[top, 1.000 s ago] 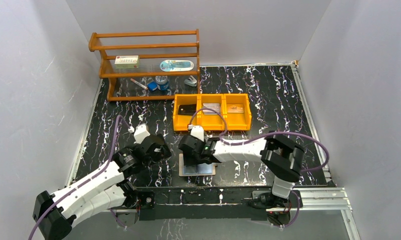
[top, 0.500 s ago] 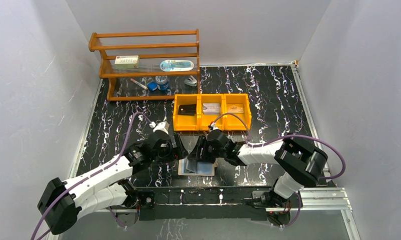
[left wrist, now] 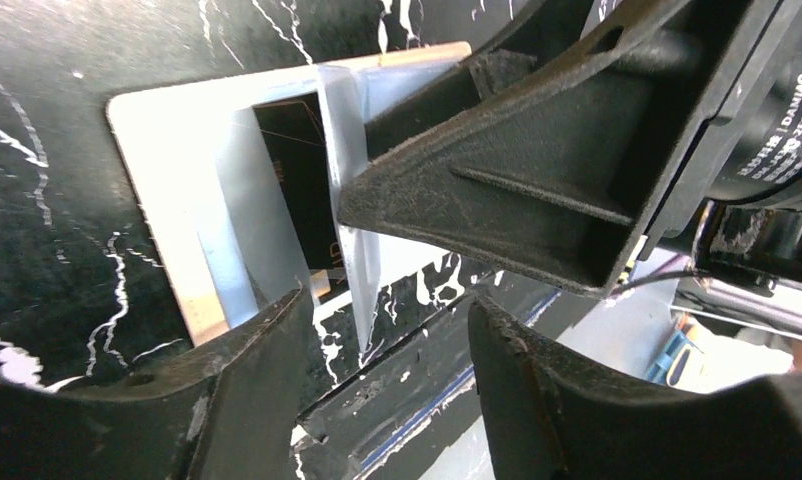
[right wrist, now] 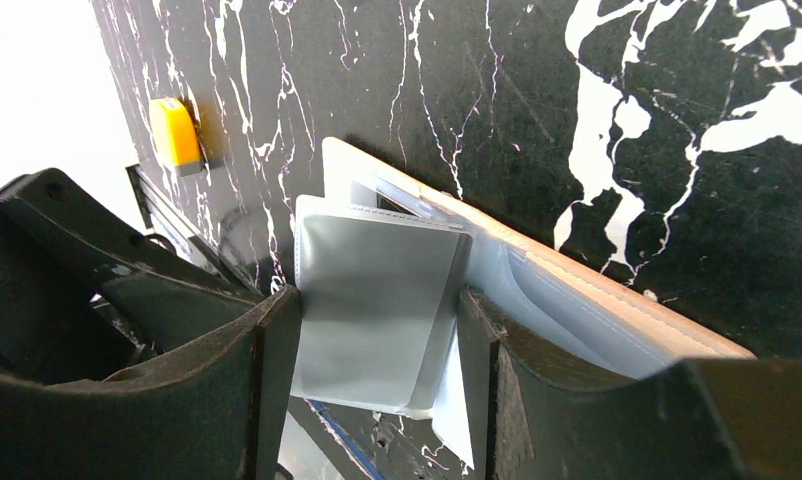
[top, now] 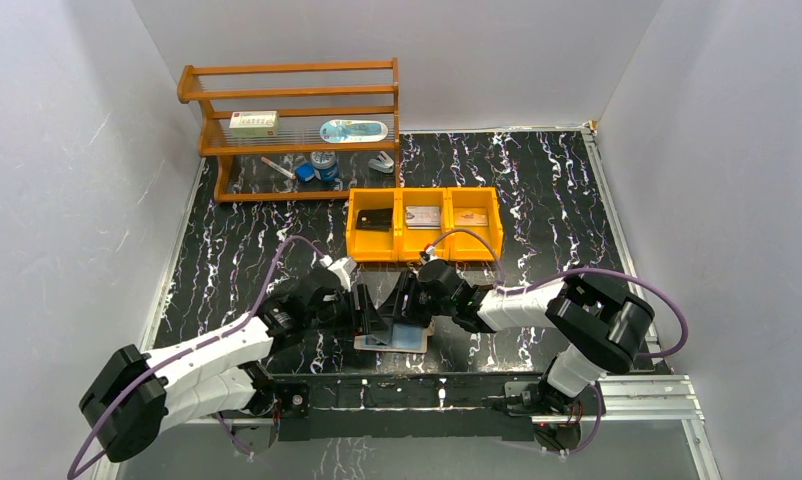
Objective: Take the credit cards out of the card holder
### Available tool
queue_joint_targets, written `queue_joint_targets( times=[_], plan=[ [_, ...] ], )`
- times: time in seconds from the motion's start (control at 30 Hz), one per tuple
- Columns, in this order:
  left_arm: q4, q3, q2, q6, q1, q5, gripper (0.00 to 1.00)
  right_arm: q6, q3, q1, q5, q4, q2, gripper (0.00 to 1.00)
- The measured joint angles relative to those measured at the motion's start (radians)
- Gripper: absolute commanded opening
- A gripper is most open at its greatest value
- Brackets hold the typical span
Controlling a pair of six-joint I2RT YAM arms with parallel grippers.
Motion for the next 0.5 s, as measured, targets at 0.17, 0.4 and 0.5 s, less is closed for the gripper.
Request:
queue_joint_targets(
  times=[0.17,0.4,0.5],
  plan=[
    [0.07,-0.007,0.072,0.014,0.0,0.081,0.48,0.005,0.0,-0.001,-0.001,0.0,0.0,0.57],
    [0.116,-0.006,0.162,0.039,0.0,0.124,0.44,0.005,0.0,-0.001,-0.001,0.0,0.0,0.59],
    [0.122,-0.005,0.168,0.047,0.0,0.119,0.44,0.005,0.0,-0.001,-0.002,0.0,0.0,0.61]
  ],
)
